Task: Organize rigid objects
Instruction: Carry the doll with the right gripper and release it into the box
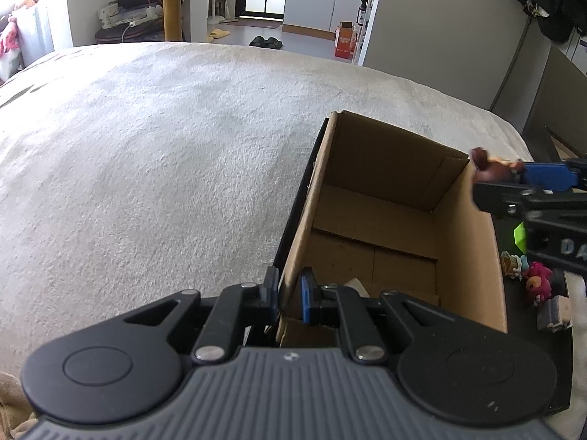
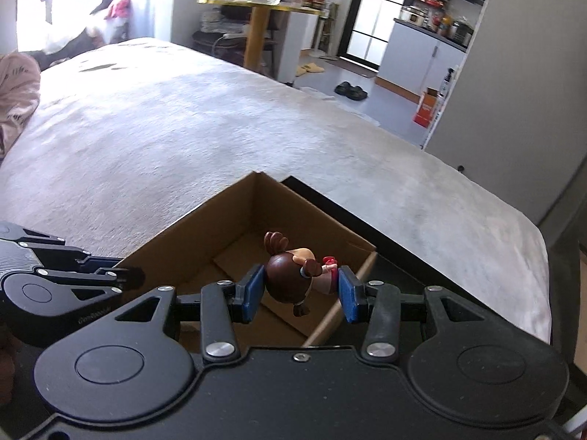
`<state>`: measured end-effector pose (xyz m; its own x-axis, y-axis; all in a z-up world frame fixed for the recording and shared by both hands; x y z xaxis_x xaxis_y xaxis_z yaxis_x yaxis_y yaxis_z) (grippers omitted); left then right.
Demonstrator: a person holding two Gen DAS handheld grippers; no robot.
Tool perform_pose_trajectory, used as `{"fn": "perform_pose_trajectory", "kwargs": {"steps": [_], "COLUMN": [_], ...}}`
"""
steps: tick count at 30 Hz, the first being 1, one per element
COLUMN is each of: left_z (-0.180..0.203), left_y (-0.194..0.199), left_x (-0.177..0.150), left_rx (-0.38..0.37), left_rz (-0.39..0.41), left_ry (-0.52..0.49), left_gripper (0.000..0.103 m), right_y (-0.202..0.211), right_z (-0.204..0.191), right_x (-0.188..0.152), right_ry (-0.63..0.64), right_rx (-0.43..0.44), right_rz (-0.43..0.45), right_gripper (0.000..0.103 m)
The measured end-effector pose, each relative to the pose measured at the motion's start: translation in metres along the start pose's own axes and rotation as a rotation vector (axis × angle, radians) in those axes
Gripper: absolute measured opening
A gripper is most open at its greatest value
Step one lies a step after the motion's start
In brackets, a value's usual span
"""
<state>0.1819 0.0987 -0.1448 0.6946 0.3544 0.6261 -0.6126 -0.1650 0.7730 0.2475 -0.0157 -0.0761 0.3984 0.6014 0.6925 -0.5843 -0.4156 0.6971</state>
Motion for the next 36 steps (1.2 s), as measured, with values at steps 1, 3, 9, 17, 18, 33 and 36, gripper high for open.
{"fn": "perform_pose_trajectory", "kwargs": {"steps": [1,3,9,17,18,33,36], "left_z": [-0.001,-0.003,-0.004,-0.007,-0.006,-0.007,-0.007], "left_y": [0.0,-0.001,-0.001,0.0,0.0,-0.001,-0.001], "left_x": [0.0,0.0,0.0,-0.001,-0.001,0.0,0.0], "left_rx": [-0.002,-0.008,-0.019,-0.034,-0.034,-0.036,-0.034], "left_rz": [0.0,-0.002,-0.002,-0.003,-0.003,-0.006,-0.005], "left_ry": [0.001,0.008,0.022,0.035,0.036,0.045,0.044], "left_gripper": [0.011,0.011,0.011,0.011,0.011,0.011,0.011], "right_y": [-0.001,-0.005,-0.009,-0.018,-0.019,-0.021,-0.019], "right_z": [-0.004,-0.011,-0.03,-0.045,-0.045,-0.047,-0.044], "right_x": [0.001,0.003,0.01,0.023,0.024,0.031,0.027], "right_ry": [0.012,0.033,0.096,0.155,0.159,0.148,0.142], "right_rx": [0.007,0.019,0.037,0.049,0.049,0.033,0.027], "right_rz": [-0.001,-0.004,-0.007,0.008,0.01,0.044,0.037], "right_gripper": [0.043,0.043,0.043,0.043,0.043,0.053,0.053]}}
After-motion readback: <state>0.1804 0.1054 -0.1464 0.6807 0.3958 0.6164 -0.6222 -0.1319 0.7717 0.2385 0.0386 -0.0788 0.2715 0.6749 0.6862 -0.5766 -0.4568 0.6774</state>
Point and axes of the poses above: each gripper's, at about its wrist camera, not at the fingertips, and y roughly against the way its jaws point, z to its right, x to its top, the point moved 5 cm from there along -y, roughly the way its jaws point
